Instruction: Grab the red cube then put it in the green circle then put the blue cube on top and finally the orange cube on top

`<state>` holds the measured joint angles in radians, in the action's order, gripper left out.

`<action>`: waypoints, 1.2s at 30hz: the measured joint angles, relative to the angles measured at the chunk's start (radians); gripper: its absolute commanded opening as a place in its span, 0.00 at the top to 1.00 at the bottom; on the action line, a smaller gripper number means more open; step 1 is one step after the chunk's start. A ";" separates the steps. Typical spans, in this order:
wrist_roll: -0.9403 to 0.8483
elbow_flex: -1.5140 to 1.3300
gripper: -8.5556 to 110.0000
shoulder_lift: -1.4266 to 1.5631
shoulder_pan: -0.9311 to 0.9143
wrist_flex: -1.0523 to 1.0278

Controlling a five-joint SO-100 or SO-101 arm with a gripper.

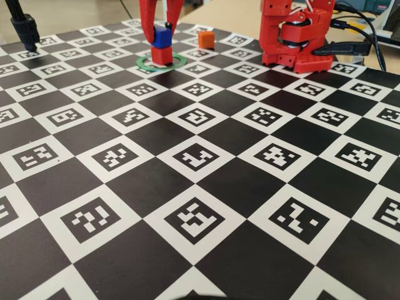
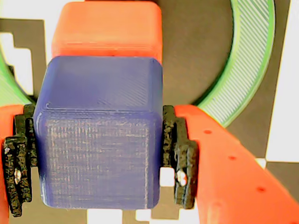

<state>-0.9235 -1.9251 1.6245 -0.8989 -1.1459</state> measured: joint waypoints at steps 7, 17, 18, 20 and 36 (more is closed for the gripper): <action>0.000 -0.003 0.88 0.000 0.000 0.006; -0.009 -0.003 0.85 0.000 0.000 0.009; -0.009 -0.003 0.82 0.000 0.000 0.009; -0.011 -0.003 0.75 0.000 0.000 0.009; -0.041 -0.031 0.59 0.000 0.000 0.000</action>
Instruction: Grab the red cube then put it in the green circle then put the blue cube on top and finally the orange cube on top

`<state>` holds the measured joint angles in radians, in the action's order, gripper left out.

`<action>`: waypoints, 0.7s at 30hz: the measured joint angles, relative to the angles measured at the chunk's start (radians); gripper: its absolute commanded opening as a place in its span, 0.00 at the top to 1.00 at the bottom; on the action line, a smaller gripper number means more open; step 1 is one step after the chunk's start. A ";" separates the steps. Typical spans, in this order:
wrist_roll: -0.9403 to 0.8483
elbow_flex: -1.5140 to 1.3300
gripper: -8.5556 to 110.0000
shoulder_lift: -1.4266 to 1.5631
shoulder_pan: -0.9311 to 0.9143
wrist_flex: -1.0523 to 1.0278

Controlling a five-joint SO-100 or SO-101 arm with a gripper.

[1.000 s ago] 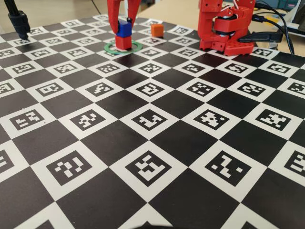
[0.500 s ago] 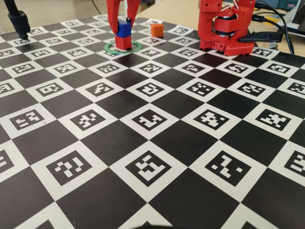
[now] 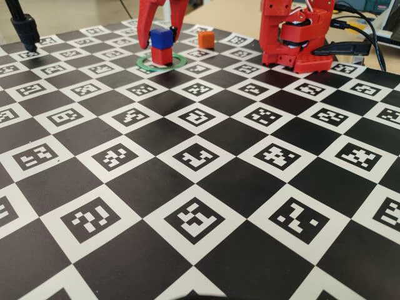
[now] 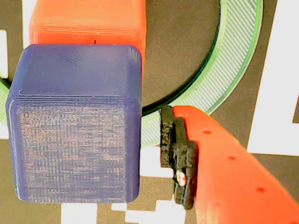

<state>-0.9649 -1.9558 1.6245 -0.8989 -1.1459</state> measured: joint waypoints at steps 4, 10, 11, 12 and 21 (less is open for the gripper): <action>0.000 0.000 0.58 0.000 0.000 -0.035; 0.011 0.000 0.57 0.008 0.000 -0.094; 0.012 0.000 0.57 0.017 0.000 -0.101; 0.015 0.000 0.56 0.031 0.000 -0.109; 0.043 0.071 0.55 0.103 0.000 -0.196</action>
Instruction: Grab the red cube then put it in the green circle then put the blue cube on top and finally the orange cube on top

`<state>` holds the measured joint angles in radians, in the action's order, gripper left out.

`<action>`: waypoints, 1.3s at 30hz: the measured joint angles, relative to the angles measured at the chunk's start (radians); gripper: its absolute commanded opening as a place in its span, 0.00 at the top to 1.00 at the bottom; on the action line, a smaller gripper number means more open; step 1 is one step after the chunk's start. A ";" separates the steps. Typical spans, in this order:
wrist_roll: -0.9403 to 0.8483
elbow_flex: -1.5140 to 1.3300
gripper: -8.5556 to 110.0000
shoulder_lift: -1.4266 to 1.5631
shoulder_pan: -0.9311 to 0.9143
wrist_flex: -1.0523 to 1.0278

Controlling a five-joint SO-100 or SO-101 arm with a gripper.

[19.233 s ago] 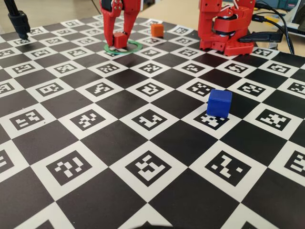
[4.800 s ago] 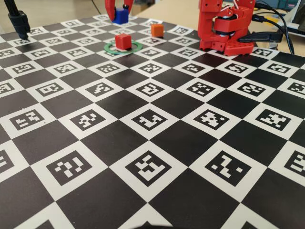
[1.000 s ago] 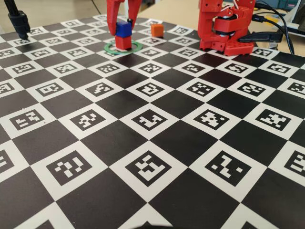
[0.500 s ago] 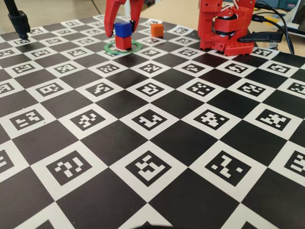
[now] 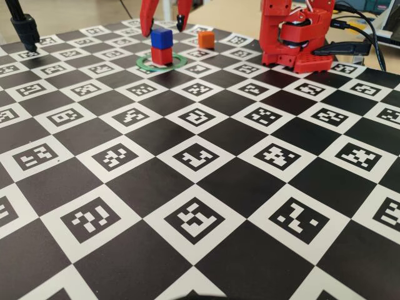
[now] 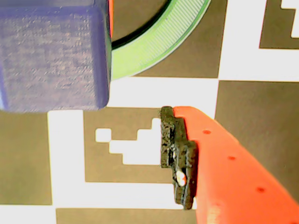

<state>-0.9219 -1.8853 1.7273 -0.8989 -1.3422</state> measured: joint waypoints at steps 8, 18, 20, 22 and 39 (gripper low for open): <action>-0.002 0.095 0.55 0.000 -0.032 -0.091; -0.063 0.130 0.55 0.002 -0.161 -0.121; -0.074 0.130 0.55 0.003 -0.192 -0.121; -0.087 0.130 0.55 0.003 -0.225 -0.121; -0.212 0.054 0.54 0.130 -0.445 -0.135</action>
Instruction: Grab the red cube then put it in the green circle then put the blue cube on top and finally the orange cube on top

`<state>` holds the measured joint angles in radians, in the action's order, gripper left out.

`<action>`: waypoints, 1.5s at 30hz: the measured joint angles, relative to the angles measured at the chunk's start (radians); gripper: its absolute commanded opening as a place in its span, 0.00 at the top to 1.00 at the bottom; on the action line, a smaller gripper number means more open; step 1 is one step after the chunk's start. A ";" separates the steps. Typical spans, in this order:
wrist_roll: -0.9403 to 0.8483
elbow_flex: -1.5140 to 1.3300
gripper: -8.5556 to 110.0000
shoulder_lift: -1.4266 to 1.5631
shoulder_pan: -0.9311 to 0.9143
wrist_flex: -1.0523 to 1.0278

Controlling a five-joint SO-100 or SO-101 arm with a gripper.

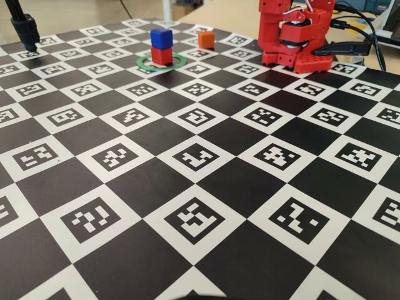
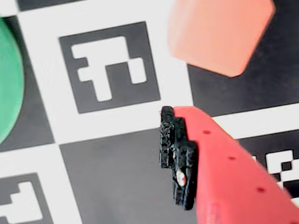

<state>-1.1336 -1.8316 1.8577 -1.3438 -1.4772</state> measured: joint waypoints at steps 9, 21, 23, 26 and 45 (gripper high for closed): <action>-0.031 -0.063 0.54 0.002 -0.035 0.038; -0.097 -0.129 0.54 0.081 -0.080 0.052; -0.107 -0.140 0.54 0.095 -0.087 0.052; -0.121 -0.156 0.54 0.114 -0.098 0.052; -0.144 -0.244 0.54 0.140 -0.118 0.115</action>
<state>-1.2778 -2.0755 1.9972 -1.4619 -1.3622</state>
